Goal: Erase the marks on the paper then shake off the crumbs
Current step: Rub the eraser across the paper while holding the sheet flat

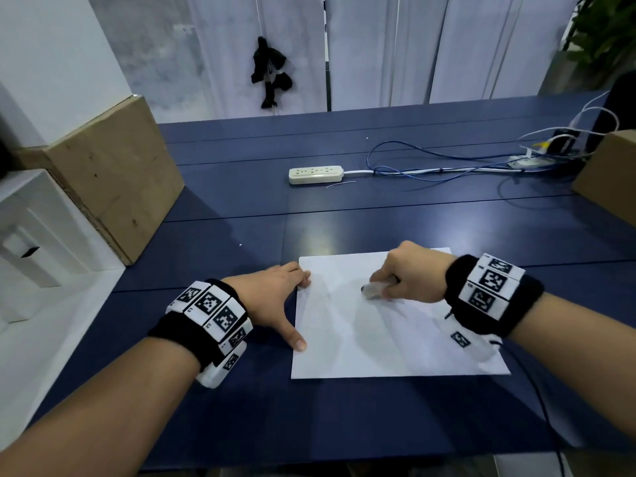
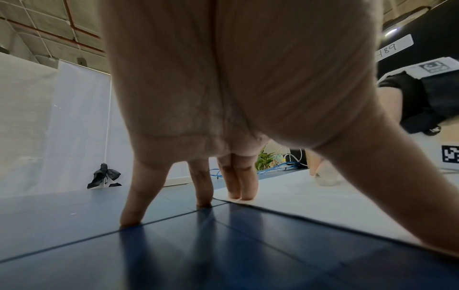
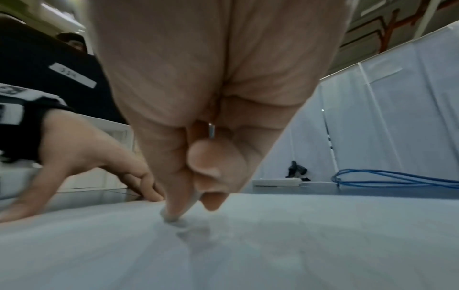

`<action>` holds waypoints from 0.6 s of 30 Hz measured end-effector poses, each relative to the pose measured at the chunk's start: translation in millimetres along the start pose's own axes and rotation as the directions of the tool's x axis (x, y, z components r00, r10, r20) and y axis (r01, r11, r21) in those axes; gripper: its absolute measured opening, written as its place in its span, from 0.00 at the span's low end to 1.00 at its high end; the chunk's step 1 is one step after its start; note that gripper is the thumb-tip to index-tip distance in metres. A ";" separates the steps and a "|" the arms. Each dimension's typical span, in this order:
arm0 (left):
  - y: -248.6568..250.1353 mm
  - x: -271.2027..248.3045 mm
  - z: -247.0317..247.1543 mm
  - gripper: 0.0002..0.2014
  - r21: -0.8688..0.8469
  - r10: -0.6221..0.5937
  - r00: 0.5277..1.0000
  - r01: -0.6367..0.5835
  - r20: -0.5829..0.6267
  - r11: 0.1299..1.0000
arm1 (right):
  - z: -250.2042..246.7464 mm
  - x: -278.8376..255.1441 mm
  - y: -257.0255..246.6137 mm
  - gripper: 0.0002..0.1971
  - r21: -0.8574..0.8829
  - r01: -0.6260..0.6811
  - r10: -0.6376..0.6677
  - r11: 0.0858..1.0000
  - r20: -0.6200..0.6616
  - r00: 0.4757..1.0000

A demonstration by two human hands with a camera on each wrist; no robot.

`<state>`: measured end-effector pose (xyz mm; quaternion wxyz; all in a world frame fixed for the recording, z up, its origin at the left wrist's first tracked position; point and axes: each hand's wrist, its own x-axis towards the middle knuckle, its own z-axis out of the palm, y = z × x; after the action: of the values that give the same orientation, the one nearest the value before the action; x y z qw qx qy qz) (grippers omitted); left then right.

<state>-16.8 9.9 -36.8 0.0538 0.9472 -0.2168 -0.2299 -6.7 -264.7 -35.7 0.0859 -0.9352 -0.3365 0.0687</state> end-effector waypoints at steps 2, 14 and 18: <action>-0.5 0.1 0.2 0.57 0.005 0.001 1.000 -0.001 -0.001 1.000 | 2.3 -6.9 -4.3 0.17 -0.016 0.024 -0.023 1.000 0.042 0.999; -0.8 -0.1 -0.6 0.59 0.011 -0.001 1.000 0.001 0.013 1.000 | -3.8 -7.9 -9.6 0.25 0.123 -0.057 0.045 0.991 0.096 0.994; -0.6 1.6 -0.9 0.58 0.010 -0.004 1.000 0.004 0.008 1.000 | -0.2 -32.2 -27.0 0.21 0.192 0.029 -0.090 0.981 0.318 0.944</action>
<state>-14.9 9.7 -36.8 0.0477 0.9470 -0.2164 -0.2326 -47.9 -265.0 -27.7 0.1178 -0.8884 -0.3665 0.2501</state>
